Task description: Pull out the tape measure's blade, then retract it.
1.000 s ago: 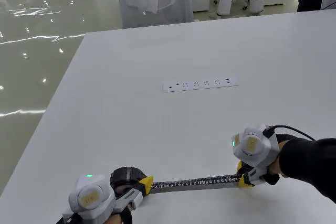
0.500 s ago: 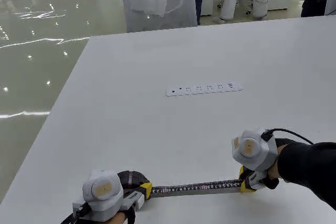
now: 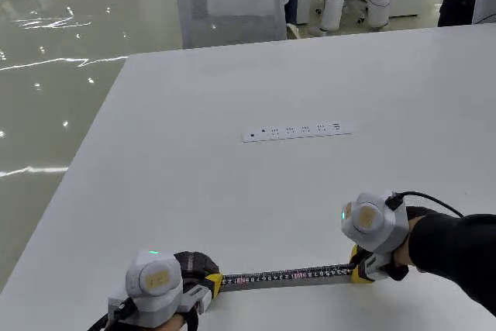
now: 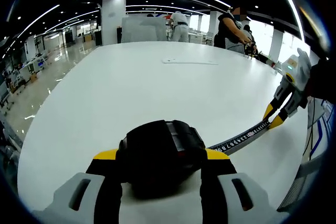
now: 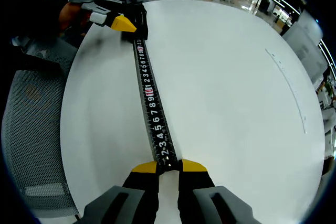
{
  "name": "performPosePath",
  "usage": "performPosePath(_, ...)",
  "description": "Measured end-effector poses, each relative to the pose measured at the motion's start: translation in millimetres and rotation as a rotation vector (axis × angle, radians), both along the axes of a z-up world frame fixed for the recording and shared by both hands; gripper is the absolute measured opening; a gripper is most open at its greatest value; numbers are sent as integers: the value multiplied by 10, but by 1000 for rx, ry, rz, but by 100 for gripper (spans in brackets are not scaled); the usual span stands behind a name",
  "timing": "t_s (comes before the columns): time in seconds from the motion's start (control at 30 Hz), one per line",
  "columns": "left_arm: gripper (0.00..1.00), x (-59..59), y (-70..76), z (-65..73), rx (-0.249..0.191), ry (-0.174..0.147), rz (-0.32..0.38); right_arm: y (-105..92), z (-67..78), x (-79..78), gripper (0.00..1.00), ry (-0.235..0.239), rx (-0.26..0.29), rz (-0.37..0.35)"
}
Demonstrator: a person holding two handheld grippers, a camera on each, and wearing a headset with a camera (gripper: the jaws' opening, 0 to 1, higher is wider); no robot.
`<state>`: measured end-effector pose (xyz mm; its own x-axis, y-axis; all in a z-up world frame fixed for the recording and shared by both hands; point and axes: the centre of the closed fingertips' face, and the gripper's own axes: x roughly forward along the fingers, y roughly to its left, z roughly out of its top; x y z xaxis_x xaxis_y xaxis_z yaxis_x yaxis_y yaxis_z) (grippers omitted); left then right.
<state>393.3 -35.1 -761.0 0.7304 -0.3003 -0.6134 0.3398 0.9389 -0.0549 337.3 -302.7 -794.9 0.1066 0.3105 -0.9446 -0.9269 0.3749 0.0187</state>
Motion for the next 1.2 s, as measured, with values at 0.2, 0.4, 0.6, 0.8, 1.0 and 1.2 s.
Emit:
performPosePath(0.2, 57, 25, -12, 11, -8, 16, 2, -3, -5, 3, 8, 8, 14, -18)
performPosePath(0.4, 60, 4, -21, 15, -17, 20, 49, 4, -6, -15, 9, 0, 13, -37)
performPosePath(0.6, 59, 4, -11, 16, -26, 26, 55, 3, 0, -14, 9, 8, 14, -21)
performPosePath(0.8, 56, -3, -5, 6, -6, 29, 37, 20, -2, -19, 8, 6, 12, -12)
performPosePath(1.0, 56, 9, -1, -6, -4, 29, 32, 42, -8, -26, 8, 0, -3, 55)
performPosePath(1.2, 56, 21, -9, -5, -3, 33, 30, 53, -8, -8, 8, -2, -3, 64)
